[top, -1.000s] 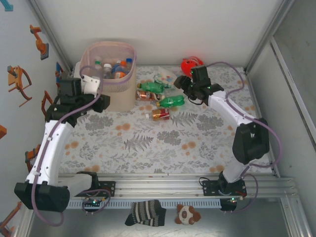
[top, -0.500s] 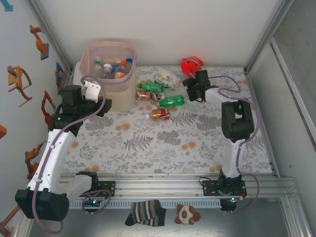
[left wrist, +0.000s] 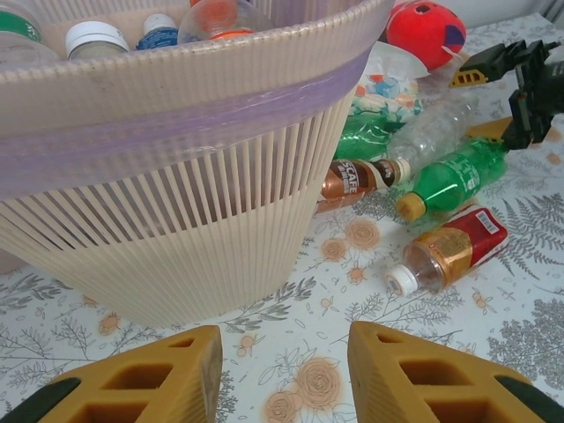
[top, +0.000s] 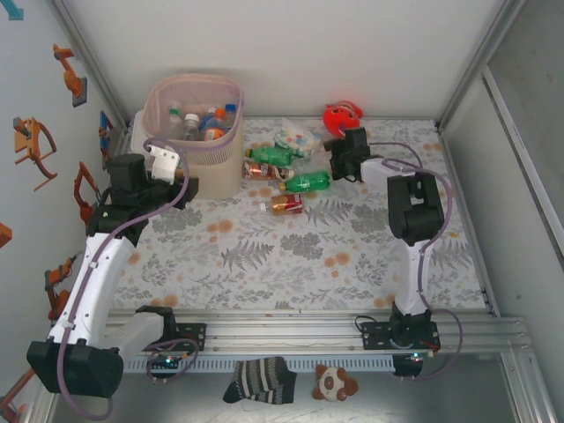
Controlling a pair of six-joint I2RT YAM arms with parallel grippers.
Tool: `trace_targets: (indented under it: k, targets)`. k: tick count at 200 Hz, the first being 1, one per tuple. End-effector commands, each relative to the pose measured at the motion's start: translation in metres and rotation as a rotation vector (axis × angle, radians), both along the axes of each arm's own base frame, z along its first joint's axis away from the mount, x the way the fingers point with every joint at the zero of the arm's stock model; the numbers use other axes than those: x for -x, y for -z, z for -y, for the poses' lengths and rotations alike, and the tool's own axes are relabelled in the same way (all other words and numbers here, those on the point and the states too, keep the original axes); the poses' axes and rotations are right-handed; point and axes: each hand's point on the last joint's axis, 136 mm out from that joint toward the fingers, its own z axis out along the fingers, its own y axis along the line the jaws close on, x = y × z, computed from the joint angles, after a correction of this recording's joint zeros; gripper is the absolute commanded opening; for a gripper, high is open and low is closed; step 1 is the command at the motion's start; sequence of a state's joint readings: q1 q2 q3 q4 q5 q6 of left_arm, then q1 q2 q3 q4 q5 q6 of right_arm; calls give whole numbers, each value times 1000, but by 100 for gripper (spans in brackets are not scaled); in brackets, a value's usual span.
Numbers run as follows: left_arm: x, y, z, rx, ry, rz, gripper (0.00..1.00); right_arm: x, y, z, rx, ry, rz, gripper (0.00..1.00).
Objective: Put the plastic bottles in the bin
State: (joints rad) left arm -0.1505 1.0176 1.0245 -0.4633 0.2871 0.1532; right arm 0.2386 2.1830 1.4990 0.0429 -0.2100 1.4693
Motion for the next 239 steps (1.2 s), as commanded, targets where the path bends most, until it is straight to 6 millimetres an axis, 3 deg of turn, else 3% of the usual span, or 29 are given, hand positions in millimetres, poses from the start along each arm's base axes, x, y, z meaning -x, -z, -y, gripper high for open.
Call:
trace_targets:
  k: [1, 76, 127, 170, 239]
  targets:
    - [-1, -3, -1, -18, 9, 27, 42, -11, 2, 0, -43, 34, 0, 75]
    - [0, -4, -3, -27, 0, 35, 43, -4, 29, -6, -72, 22, -72, 70]
    - [0, -3, -4, -29, -4, 36, 45, 2, 21, 0, -54, 39, -49, 60]
    - [1, -4, -6, -32, -10, 40, 47, -6, -22, 2, -45, 32, 74, 57]
    - [7, -12, 6, 9, 39, 69, 53, 9, -120, 16, 84, -23, 325, 56]
